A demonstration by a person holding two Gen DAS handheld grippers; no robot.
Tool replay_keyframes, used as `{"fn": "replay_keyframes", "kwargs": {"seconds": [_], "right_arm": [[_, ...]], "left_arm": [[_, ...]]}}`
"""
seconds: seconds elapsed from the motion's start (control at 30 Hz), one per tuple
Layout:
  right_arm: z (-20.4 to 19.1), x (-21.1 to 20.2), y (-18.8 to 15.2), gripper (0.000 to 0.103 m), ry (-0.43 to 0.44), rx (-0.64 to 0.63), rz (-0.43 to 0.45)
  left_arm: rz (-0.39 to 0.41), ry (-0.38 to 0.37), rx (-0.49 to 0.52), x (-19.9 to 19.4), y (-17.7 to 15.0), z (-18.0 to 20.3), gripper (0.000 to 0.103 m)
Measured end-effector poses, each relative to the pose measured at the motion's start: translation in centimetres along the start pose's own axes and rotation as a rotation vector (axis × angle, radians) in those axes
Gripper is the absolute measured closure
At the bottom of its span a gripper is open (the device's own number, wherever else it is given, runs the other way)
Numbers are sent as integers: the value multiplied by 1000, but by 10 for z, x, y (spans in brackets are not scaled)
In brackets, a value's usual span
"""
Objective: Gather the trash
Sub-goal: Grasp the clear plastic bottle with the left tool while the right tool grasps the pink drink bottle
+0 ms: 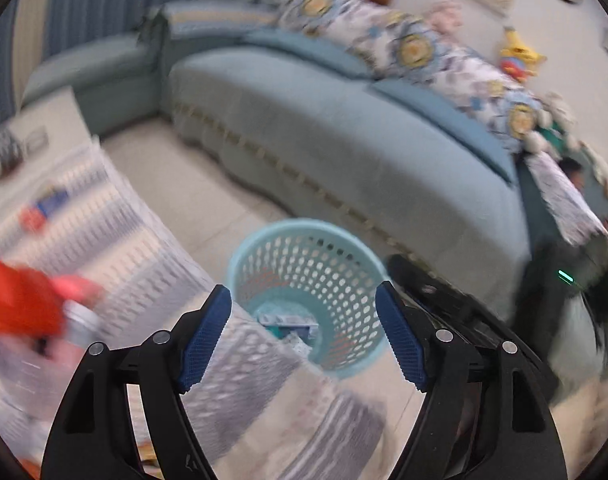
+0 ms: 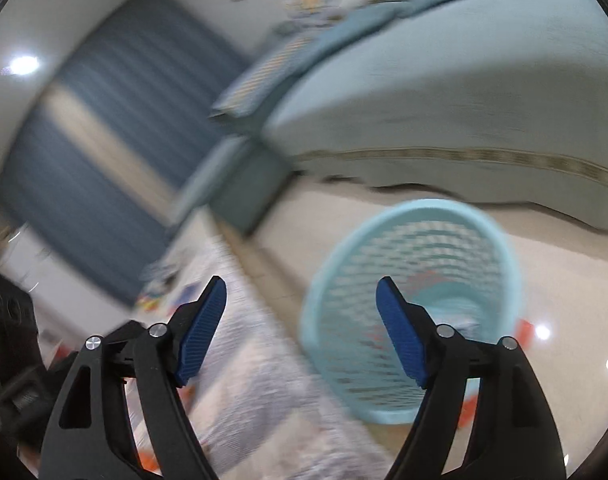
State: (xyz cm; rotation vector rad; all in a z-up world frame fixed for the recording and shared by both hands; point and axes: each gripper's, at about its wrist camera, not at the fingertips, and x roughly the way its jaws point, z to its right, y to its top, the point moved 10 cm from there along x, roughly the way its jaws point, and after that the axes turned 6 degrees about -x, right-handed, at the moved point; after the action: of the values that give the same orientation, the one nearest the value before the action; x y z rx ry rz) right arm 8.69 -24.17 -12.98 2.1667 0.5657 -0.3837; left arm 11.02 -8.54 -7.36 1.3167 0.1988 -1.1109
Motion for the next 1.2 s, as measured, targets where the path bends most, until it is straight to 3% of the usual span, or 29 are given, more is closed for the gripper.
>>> {"fn": "replay_keyframes", "kwargs": {"seconds": [0.1,0.17,0.3,0.37,0.47,0.5,0.57,0.63,0.73,0.83,0.87,0.97,1.07,1.13,1.17,1.2], "right_arm": [[-50,6,-5,28,79,-194,-26],[-80,11,-14,27,119,-314,-55],[-149,28,-51,26,192,-596,-148],[-177,34,-73,26,245,-701,-197],[-215,44,-121,23,346,-863,-320],[-223,48,-139,22,373,-896,-372],[-228,52,-169,21,395,-946,-452],[-230,58,-190,21,382,-987,-510],[-225,68,-205,21,362,-977,-571],[-217,82,-204,21,342,-857,-628],[-216,89,-200,20,350,-808,-646],[-220,100,-199,19,367,-680,-690],[-224,114,-197,18,334,-611,-703],[-225,127,-196,18,290,-553,-728],[-220,129,-193,18,263,-533,-733],[-219,138,-193,18,219,-498,-740]], "left_arm": [[109,35,113,-65,8,-19,17],[152,120,171,-97,10,-44,15],[181,289,213,-120,10,-99,15],[167,339,240,-120,9,-122,15],[86,290,378,-106,-3,-142,15],[35,260,468,-97,-14,-142,15],[-65,249,656,-79,-35,-146,15],[-120,270,773,-66,-49,-157,15],[-201,243,853,-44,-61,-169,16],[-334,218,912,-22,-76,-189,20],[-325,185,915,-20,-74,-189,20],[-331,149,865,-15,-64,-197,34],[-281,101,742,-17,-46,-205,49],[-210,42,587,-27,-29,-207,74],[-161,-18,459,-38,-15,-214,100],[-127,-42,373,-43,-6,-221,103]]}}
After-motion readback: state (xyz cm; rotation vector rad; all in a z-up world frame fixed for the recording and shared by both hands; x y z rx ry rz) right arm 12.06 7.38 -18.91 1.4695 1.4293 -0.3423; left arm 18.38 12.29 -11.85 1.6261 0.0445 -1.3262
